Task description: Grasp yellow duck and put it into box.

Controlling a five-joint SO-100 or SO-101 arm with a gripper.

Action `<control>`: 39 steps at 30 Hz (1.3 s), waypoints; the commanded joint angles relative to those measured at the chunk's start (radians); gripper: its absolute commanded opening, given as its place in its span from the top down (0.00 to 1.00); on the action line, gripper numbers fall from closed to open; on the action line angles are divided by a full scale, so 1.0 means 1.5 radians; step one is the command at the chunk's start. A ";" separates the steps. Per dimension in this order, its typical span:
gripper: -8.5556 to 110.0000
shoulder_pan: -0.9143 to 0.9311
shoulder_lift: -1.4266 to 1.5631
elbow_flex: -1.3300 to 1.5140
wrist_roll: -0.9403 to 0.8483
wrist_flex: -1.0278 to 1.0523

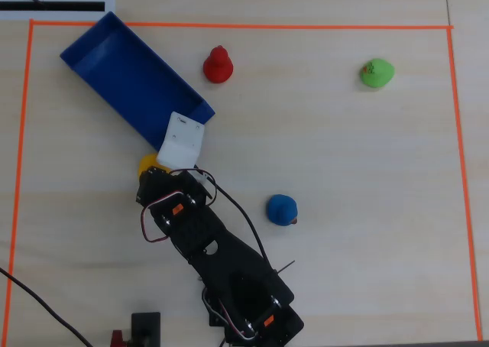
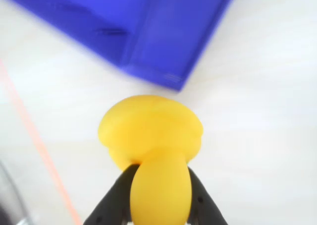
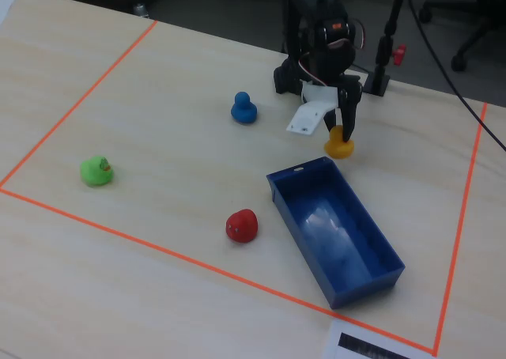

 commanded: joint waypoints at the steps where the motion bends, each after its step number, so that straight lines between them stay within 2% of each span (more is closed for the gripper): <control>1: 0.93 0.016 0.026 -0.202 0.008 0.179; 4: 0.93 0.018 0.001 -0.302 0.014 0.240; 7: 0.93 0.019 -0.045 -0.354 0.018 0.243; 13: 0.93 0.047 -0.193 -0.392 0.022 0.109; 19: 0.93 0.063 -0.337 -0.430 -0.022 -0.031; 31: 0.93 0.132 -0.585 -0.678 -0.110 -0.069; 32: 0.91 0.136 -0.605 -0.697 -0.128 -0.047; 35: 0.74 0.138 -0.637 -0.712 -0.165 -0.006; 39: 0.64 0.141 -0.642 -0.697 -0.178 0.007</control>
